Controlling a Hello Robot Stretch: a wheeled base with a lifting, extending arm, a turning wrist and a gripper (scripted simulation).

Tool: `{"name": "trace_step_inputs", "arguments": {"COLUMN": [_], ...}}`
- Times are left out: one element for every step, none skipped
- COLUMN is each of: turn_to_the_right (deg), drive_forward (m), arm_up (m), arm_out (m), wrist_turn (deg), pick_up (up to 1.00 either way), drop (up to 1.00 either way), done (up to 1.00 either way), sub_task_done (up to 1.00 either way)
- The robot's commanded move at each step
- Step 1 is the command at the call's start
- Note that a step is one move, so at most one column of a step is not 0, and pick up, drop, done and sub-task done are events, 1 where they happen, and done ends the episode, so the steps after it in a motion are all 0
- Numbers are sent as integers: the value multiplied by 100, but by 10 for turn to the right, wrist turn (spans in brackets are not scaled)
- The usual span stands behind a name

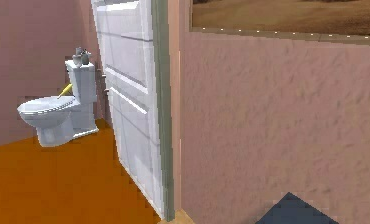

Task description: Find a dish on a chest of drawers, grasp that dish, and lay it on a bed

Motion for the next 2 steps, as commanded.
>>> {"name": "trace_step_inputs", "arguments": {"turn_to_the_right": [0,0], "drive_forward": [0,0], "arm_up": [0,0], "arm_out": [0,0], "wrist_turn": [450,450], "pick_up": [0,0], "drop": [0,0], "done": [0,0], "sub_task_done": [0,0]}}
